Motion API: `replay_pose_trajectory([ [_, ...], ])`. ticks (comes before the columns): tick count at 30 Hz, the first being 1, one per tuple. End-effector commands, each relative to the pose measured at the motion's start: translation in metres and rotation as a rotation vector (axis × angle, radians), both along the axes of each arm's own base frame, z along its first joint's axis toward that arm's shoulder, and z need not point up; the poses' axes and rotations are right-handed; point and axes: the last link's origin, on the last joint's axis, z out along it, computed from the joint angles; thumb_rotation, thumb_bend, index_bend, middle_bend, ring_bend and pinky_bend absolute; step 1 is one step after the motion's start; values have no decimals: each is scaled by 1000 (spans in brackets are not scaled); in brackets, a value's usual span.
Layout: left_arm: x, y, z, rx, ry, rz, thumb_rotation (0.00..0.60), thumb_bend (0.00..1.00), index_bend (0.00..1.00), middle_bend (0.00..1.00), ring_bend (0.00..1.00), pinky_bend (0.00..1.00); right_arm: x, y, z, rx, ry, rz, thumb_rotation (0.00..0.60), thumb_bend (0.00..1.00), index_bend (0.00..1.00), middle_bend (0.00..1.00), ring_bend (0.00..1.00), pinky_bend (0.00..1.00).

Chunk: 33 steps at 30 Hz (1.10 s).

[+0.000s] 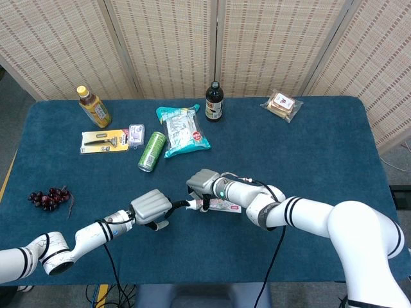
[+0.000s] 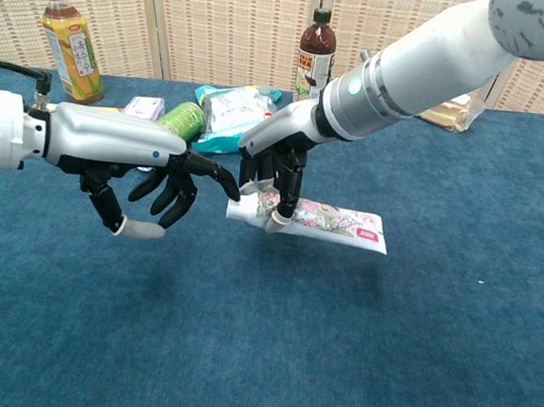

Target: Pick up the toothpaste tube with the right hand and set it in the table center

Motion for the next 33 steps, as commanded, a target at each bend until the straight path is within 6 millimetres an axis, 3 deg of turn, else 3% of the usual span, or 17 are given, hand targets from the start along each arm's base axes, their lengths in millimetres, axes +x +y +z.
replay_pose_trajectory([
  [1, -1, 0, 0, 1, 6, 0, 600, 362, 174, 548, 502, 571, 0, -1, 0, -1, -3, -1, 600, 1000, 873, 767, 594, 413],
  [33, -6, -3, 0, 13, 49, -13, 600, 362, 215, 548, 502, 571, -2, 3, 3, -6, -43, 2, 600, 1000, 962, 830, 647, 413],
])
